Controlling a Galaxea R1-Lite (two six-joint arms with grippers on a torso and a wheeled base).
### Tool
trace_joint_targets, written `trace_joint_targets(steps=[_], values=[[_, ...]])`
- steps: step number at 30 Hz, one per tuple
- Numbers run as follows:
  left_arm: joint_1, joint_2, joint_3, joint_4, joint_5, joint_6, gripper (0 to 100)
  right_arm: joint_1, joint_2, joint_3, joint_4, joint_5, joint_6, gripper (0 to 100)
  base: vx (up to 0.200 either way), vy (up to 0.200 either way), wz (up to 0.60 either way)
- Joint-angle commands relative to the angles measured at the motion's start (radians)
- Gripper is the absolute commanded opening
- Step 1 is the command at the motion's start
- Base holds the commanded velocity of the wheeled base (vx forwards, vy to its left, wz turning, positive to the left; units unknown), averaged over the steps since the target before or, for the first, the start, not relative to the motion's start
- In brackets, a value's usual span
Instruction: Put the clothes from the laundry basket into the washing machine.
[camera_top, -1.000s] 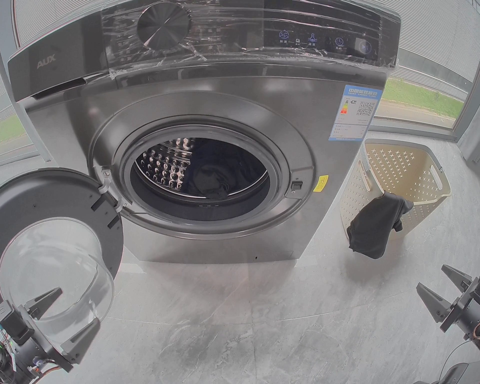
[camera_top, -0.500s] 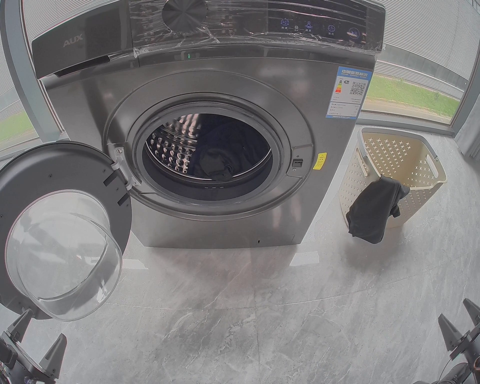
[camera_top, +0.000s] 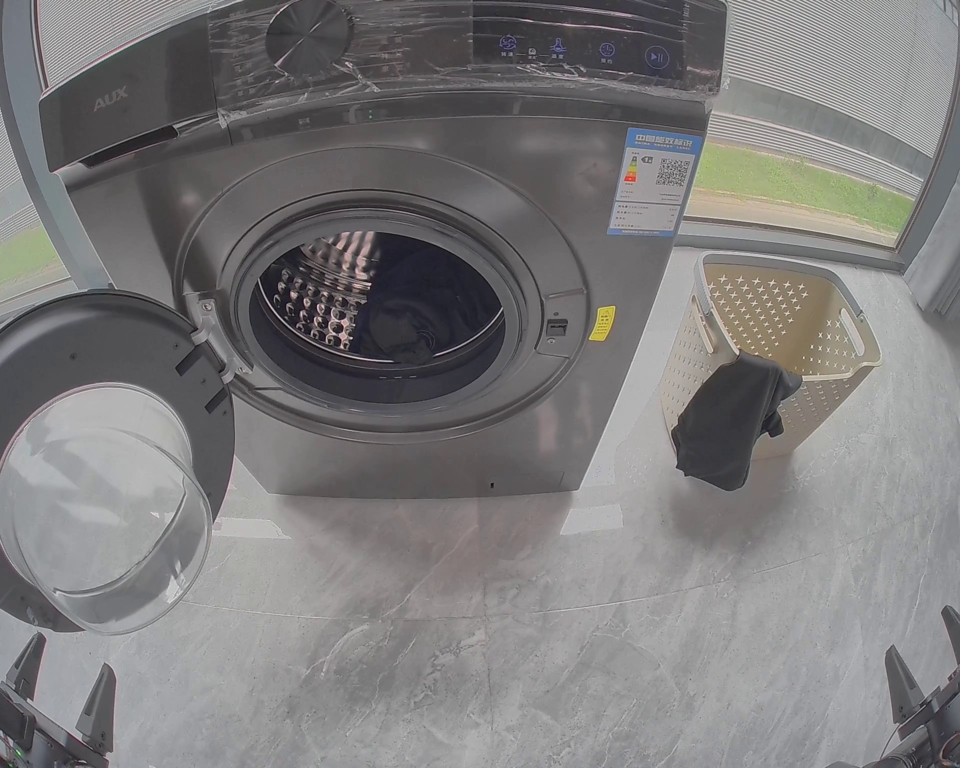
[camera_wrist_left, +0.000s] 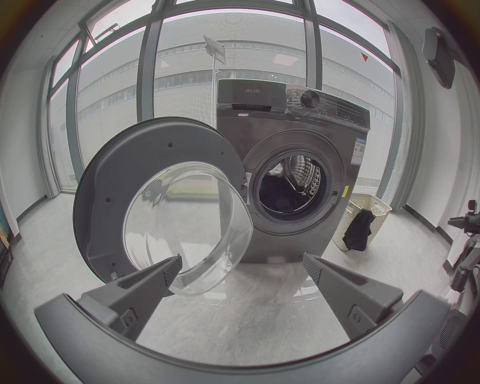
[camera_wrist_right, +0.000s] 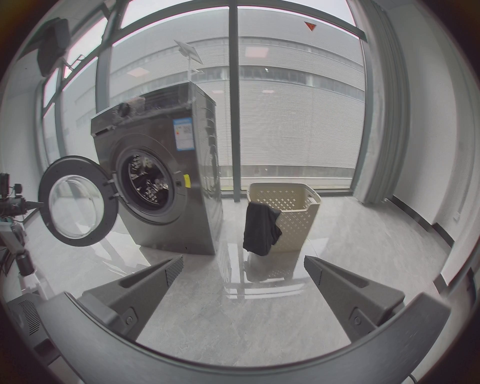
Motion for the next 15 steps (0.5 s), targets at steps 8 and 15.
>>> trace_joint_targets(steps=[8,15], values=[[0.117,-0.089,0.015,0.070,-0.109,0.024,100,-0.024,-0.068,0.013,0.051,-0.006,0.017,100,0.000,0.000,0.00],[0.120,-0.090,0.016,0.073,-0.117,0.044,100,-0.024,-0.068,0.016,0.043,0.002,0.015,100,0.000,-0.057,0.00]])
